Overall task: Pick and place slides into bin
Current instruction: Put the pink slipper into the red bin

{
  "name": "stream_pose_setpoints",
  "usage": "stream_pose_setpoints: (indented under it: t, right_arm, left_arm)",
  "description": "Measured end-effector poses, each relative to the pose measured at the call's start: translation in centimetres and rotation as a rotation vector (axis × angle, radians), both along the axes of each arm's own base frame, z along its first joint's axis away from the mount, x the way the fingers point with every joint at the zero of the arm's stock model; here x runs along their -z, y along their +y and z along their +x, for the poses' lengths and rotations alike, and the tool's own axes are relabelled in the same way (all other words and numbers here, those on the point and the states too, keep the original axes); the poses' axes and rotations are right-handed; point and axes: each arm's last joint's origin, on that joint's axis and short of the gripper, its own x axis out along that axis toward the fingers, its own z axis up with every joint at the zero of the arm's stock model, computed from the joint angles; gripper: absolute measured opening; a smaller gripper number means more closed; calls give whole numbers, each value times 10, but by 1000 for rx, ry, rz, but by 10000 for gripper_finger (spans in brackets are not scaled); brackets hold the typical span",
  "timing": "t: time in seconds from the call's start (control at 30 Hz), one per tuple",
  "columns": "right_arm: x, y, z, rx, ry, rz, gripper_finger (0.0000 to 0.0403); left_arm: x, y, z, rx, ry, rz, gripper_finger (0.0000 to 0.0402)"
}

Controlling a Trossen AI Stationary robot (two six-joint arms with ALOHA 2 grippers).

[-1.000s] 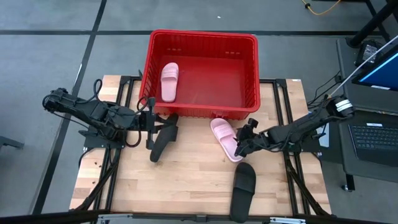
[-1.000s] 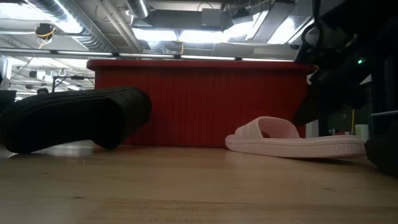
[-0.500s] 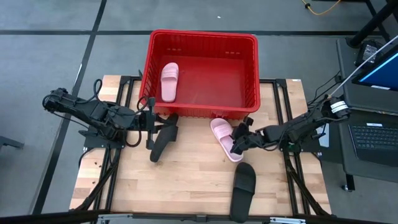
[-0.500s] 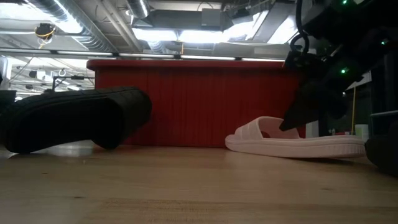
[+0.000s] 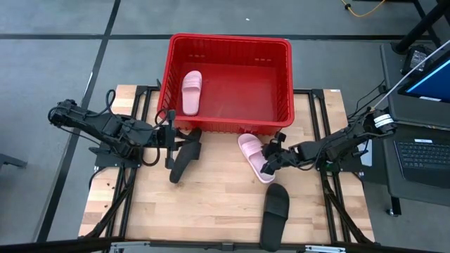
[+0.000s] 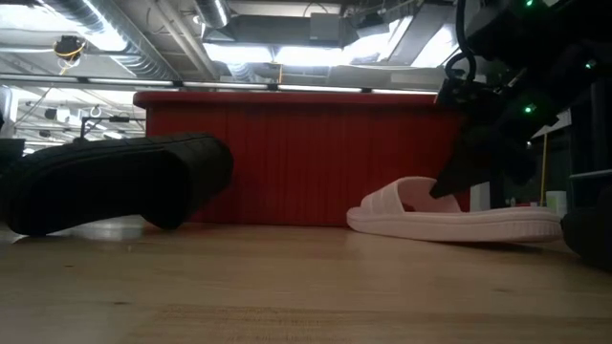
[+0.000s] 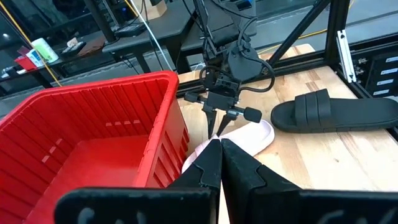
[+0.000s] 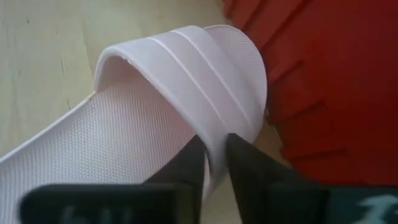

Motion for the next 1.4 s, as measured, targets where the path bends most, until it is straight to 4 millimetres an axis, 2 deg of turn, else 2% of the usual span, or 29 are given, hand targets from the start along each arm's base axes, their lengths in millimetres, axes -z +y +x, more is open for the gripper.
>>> stream_pose_setpoints:
  t: [0.13, 0.27, 0.4, 0.63, 0.93, 1.13, 1.4]
  right_arm:
    - [0, 0, 0, -4, -1, 8, 14]
    - [-6, 2, 5, -11, -18, 26, 14]
    - [-21, 5, 16, -30, -62, 29, 12]
    - [-57, 13, 38, -109, -102, 56, 12]
    - [-106, 21, 52, -137, -101, 41, 12]
    - [-140, 30, 60, -172, -179, 34, 12]
    - [-179, 32, 60, -60, -224, -152, 12]
  left_arm:
    - [0, 0, 0, 0, 0, 0, 2]
    - [0, 0, 0, -1, 0, 0, 2]
    - [0, 0, 0, -1, 0, 0, 2]
    - [0, 0, 0, 0, 1, 1, 2]
    - [-1, 0, 0, -28, -16, -40, 2]
    - [-9, -4, 3, 80, -95, -123, 3]
    - [-13, -4, 4, 59, -140, -143, 3]
